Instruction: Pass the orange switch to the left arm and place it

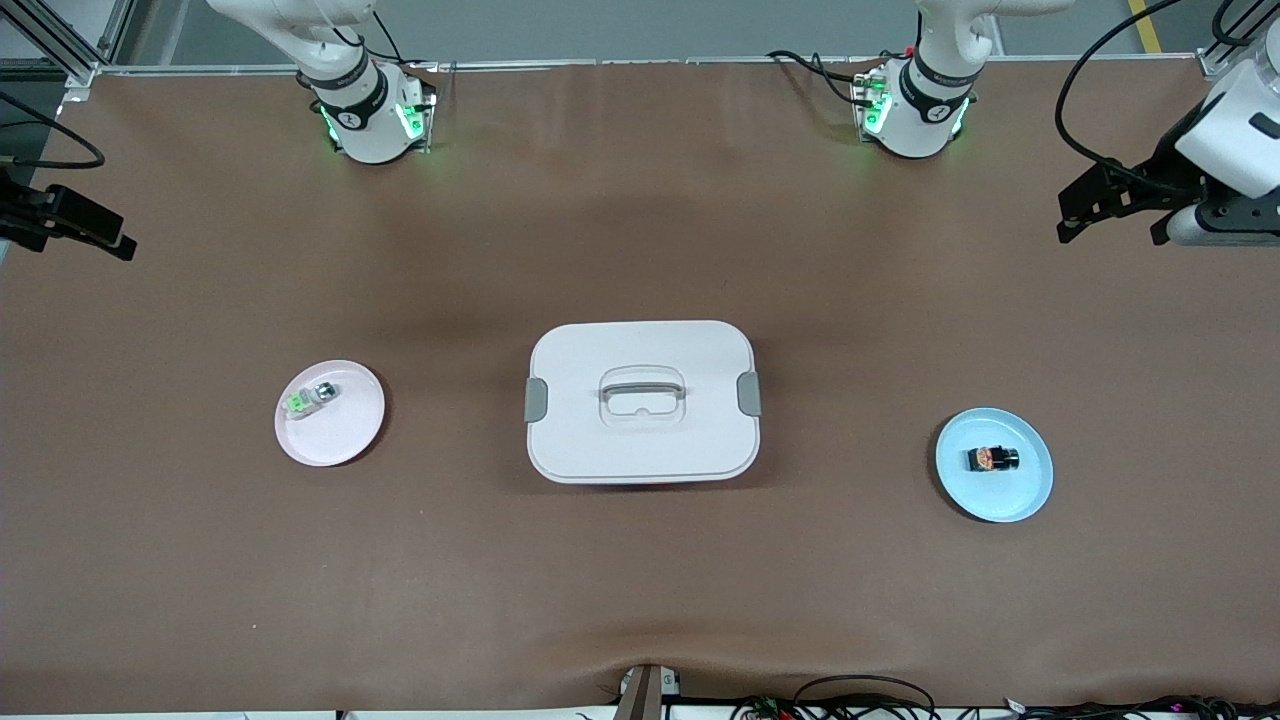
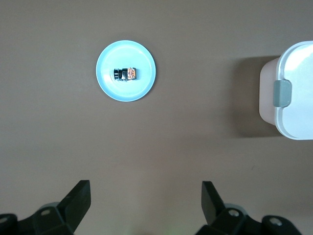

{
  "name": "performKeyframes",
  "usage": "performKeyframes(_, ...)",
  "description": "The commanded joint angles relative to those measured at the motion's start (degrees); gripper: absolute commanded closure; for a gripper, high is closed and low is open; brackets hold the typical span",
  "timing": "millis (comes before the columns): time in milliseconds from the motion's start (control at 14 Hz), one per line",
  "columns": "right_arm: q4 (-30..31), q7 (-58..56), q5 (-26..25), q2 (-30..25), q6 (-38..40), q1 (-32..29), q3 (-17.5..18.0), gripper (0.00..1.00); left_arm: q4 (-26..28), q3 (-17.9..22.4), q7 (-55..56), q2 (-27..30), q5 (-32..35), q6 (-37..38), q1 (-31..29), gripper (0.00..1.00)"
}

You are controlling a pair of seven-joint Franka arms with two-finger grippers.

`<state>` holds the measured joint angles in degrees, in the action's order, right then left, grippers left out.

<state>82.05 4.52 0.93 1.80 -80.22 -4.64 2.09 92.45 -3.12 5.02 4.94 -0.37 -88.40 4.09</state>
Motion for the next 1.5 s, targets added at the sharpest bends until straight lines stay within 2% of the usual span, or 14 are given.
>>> performKeyframes(0,1.71,0.32,0.21,-1.54,-0.73,-0.45,0.1,0.0,1.33,-1.36,2.54,1.65,-0.42,0.33,0.04,0.0)
performKeyframes(571,1.8,0.4,0.39,-1.45,-1.52,-0.72,0.28,0.0,-3.85,-0.75,0.17,-1.59,0.72,0.34,-1.1,0.0)
performKeyframes(714,1.8,0.31,2.31,-1.45,-1.52,-0.89,0.19,0.0,-4.99,-0.75,0.17,-3.0,0.72,0.42,-1.1,0.0)
performKeyframes(1429,1.8,-0.56,1.97,-1.36,-2.4,-0.45,0.28,0.0,-5.53,-0.66,0.35,-4.41,0.9,0.42,-1.1,0.0)
